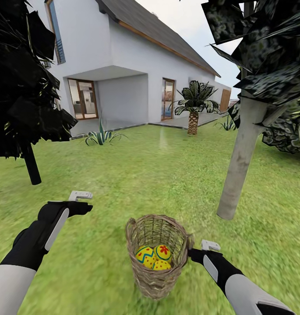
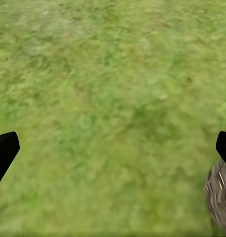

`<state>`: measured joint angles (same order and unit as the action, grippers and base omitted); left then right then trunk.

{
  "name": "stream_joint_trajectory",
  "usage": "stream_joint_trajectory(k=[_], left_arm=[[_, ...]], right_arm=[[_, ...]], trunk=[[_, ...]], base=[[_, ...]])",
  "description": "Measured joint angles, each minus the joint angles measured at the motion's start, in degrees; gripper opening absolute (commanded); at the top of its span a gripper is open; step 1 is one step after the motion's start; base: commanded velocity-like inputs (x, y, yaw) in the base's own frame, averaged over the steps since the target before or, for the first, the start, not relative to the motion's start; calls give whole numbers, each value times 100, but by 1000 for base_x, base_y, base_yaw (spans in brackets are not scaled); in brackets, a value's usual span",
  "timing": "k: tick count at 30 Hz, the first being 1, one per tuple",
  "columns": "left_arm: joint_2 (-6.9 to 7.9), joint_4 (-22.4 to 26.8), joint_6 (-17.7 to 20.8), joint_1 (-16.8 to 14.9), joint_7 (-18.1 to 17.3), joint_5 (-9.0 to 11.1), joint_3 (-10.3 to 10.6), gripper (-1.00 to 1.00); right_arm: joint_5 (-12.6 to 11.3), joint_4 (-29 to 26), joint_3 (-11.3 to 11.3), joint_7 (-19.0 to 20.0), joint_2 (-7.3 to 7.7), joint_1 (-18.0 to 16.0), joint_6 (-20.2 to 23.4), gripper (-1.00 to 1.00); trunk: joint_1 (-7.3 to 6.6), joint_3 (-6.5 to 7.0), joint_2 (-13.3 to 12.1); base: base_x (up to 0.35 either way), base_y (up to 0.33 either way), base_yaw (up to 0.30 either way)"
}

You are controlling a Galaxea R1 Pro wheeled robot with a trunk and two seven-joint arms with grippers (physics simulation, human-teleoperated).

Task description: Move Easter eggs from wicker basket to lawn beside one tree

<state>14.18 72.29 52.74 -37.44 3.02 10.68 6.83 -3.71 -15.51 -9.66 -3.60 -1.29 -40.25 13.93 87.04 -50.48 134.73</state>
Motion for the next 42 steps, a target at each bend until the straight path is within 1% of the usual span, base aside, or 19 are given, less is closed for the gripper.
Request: stream_joint_trajectory(k=[6, 21, 26, 35, 42], left_arm=[[0, 81, -2, 3, 0, 0, 0, 100], [-1, 88, -5, 1, 0, 0, 0, 100], [-2, 86, -6, -1, 3, -2, 1, 100], [-2, 86, -30, -1, 8, -3, 1, 100], [0, 154, -119, 2, 1, 0, 0, 100]], right_arm=[[-2, 1, 0, 0, 0, 0, 0, 100], [6, 0, 8, -2, 0, 0, 0, 100], [5, -1, 8, 102, 1, 1, 5, 100], [5, -2, 8, 129, 1, 1, 10, 100], [6, 0, 17, 143, -4, 0, 2, 100]], trunk=[[1, 0, 0], [1, 0, 0], [0, 19, 0], [0, 76, 0], [0, 92, 0]], base=[[-29, 0, 0], [-65, 0, 0], [-8, 0, -161], [0, 0, -217], [0, 0, -62]])
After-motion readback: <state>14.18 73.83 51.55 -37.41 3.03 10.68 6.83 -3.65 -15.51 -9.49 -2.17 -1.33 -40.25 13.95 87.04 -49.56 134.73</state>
